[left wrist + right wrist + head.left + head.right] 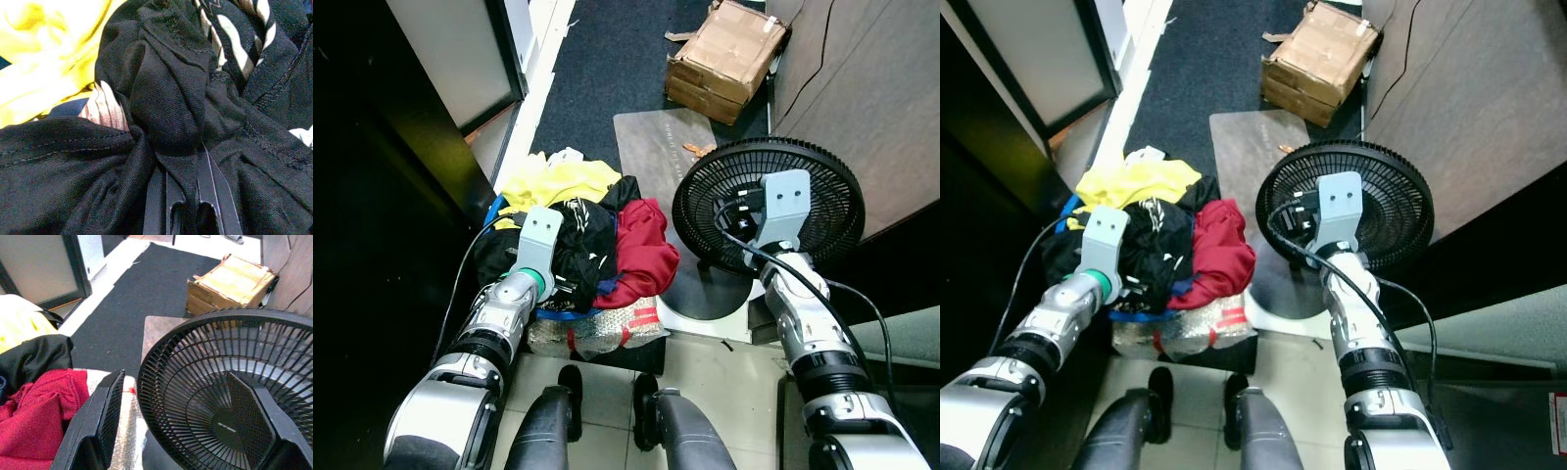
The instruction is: Clothes washing
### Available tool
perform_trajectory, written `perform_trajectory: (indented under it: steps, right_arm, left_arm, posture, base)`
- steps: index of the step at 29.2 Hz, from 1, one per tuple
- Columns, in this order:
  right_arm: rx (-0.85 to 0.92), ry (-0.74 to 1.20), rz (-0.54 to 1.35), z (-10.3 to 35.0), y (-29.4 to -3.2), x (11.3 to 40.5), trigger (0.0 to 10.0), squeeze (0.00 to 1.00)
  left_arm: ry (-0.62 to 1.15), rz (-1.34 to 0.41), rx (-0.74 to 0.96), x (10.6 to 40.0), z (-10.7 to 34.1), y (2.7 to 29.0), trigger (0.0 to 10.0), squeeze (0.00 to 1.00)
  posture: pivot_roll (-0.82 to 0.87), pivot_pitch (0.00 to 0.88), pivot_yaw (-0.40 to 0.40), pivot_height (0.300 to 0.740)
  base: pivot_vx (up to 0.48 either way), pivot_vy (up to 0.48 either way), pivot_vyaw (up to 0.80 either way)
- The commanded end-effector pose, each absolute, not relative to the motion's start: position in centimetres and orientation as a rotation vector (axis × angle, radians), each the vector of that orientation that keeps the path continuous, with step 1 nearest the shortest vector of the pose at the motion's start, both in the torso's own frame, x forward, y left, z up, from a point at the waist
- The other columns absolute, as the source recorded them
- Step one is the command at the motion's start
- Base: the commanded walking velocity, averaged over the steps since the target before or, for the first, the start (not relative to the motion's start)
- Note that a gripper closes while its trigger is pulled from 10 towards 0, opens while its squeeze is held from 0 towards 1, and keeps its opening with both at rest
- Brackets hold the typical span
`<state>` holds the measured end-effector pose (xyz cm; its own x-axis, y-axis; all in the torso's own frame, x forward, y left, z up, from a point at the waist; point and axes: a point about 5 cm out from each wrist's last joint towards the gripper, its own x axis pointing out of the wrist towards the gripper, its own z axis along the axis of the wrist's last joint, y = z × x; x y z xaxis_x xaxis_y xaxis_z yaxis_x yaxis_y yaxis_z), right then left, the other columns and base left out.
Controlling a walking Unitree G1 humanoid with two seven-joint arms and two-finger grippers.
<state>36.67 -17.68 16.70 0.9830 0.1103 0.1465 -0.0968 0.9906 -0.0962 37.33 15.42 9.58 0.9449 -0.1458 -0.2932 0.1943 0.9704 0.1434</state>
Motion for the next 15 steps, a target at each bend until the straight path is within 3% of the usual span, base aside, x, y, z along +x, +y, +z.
perform_trajectory:
  steps: [1, 7, 8, 10, 11, 13, 15]
  right_arm:
    - [-0.081, -0.144, 0.081, 16.4, -18.4, 36.6, 10.0, 0.0]
    - [-0.066, -0.182, 0.078, 17.4, -18.3, 36.9, 10.0, 0.0]
    - [-0.041, -0.238, 0.075, 18.6, -17.9, 36.9, 10.0, 0.0]
    - [-0.035, -0.252, 0.074, 18.9, -17.9, 36.8, 10.0, 0.0]
    - [-0.028, -0.269, 0.077, 19.3, -17.6, 36.8, 10.0, 0.0]
    - [-0.017, -0.296, 0.088, 19.9, -17.2, 36.7, 10.0, 0.0]
    - [-0.009, -0.321, 0.102, 20.5, -16.7, 36.7, 10.0, 0.0]
  left_arm:
    - [0.365, -0.15, 0.176, 36.4, 7.7, 16.5, 0.0, 0.0]
    - [0.261, -0.106, 0.158, 37.5, 10.4, 19.0, 0.0, 0.0]
    - [0.064, -0.094, 0.1, 38.3, 14.8, 22.3, 4.2, 0.0]
    - [0.012, -0.094, 0.091, 38.4, 16.0, 23.1, 4.2, 0.0]
    - [-0.082, -0.113, 0.085, 38.3, 17.6, 23.5, 10.0, 0.0]
    - [-0.265, -0.155, 0.083, 37.6, 21.7, 22.9, 10.0, 0.0]
    - [-0.434, -0.226, 0.091, 35.2, 26.7, 20.4, 10.0, 0.0]
  posture:
    - [-0.04, 0.27, 0.015, 0.74]
    - [-0.02, 0.221, 0.021, 0.74]
    - [-0.01, 0.195, 0.024, 0.74]
    - [-0.01, 0.195, 0.024, 0.74]
    - [-0.01, 0.173, 0.025, 0.74]
    - [0.0, 0.157, 0.023, 0.74]
    - [0.0, 0.142, 0.021, 0.74]
  base:
    - [0.0, 0.0, 0.0]
    - [0.0, 0.0, 0.0]
    - [0.0, 0.0, 0.0]
    - [0.0, 0.0, 0.0]
    - [0.0, 0.0, 0.0]
    - [0.0, 0.0, 0.0]
    - [0.0, 0.0, 0.0]
